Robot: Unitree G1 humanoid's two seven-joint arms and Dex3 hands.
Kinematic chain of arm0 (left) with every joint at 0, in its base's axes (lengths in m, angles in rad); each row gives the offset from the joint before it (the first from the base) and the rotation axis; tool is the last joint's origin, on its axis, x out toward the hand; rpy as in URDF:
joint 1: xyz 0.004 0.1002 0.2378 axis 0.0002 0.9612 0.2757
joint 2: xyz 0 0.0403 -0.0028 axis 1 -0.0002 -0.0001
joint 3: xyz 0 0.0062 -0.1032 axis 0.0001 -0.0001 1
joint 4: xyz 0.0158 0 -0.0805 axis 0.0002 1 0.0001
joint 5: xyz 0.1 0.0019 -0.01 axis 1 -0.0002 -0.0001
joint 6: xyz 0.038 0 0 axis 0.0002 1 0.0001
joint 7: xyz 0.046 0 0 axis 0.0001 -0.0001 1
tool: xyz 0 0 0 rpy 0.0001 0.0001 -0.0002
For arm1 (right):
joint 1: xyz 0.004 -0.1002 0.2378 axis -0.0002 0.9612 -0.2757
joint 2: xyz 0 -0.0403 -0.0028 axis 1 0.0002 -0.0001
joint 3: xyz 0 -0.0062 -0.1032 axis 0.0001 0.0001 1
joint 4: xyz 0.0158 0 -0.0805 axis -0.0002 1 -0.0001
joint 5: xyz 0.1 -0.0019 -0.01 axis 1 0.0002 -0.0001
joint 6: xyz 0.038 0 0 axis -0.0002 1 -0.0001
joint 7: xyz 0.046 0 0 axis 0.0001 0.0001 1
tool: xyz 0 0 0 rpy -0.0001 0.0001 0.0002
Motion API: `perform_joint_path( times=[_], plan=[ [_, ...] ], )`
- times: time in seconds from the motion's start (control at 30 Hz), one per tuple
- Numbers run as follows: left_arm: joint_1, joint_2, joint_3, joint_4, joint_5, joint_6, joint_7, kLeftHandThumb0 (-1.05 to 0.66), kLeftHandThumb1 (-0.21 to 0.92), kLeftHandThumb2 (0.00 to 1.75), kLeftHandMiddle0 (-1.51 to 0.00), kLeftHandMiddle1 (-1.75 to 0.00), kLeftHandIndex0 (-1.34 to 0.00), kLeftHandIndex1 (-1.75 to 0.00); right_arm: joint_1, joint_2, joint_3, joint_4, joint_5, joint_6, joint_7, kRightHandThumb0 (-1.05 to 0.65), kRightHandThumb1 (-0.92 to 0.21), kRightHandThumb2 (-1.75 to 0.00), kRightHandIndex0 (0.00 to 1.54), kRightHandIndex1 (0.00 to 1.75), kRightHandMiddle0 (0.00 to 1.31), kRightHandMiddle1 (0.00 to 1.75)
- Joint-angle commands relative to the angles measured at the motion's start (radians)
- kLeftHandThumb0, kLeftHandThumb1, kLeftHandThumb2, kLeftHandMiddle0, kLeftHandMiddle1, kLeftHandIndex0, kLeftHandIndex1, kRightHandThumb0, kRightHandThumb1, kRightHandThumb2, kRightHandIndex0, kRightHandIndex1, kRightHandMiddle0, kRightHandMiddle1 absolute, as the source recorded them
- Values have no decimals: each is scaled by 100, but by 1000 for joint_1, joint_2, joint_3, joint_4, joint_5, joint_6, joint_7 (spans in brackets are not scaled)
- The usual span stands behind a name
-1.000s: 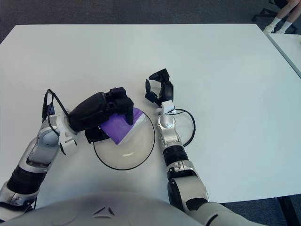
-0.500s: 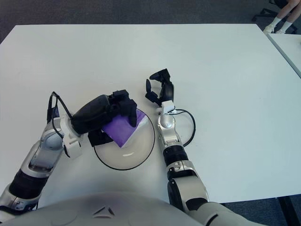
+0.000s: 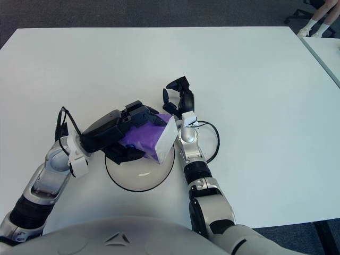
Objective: Put the tissue paper into the plate.
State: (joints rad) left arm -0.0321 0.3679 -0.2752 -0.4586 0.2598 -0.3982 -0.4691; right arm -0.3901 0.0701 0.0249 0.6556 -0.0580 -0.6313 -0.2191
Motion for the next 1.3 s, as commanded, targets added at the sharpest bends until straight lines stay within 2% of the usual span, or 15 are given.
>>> perform_joint_path(
  times=[0.0, 0.17, 0.43, 0.6, 1.27],
  plan=[
    [13, 53, 7, -24, -45, -16, -41, -97, 92, 100, 0, -16, 0, -11, 161, -44, -27, 262, -19, -92, 2, -39, -65, -90, 64, 132, 36, 175],
    [9, 61, 2, -32, -68, -9, -48, -102, 92, 105, 0, -3, 0, -1, 149, -45, -27, 285, -37, -103, -35, -39, -68, -86, 61, 128, 34, 175],
    [0, 72, 6, -26, -91, -30, -52, -105, 92, 106, 0, 0, 0, 0, 147, -43, -19, 288, -68, -112, -104, -38, -70, -84, 60, 126, 33, 175],
    [4, 79, 16, -31, -80, -22, -51, -105, 92, 106, 0, 0, 0, 0, 150, -42, -9, 271, -78, -90, -132, -38, -69, -85, 60, 127, 33, 175],
    [7, 101, 20, -41, -99, -4, -58, -105, 92, 105, 0, 0, 0, 0, 168, -40, 9, 208, -55, -35, -108, -39, -68, -87, 63, 134, 34, 175]
  ],
)
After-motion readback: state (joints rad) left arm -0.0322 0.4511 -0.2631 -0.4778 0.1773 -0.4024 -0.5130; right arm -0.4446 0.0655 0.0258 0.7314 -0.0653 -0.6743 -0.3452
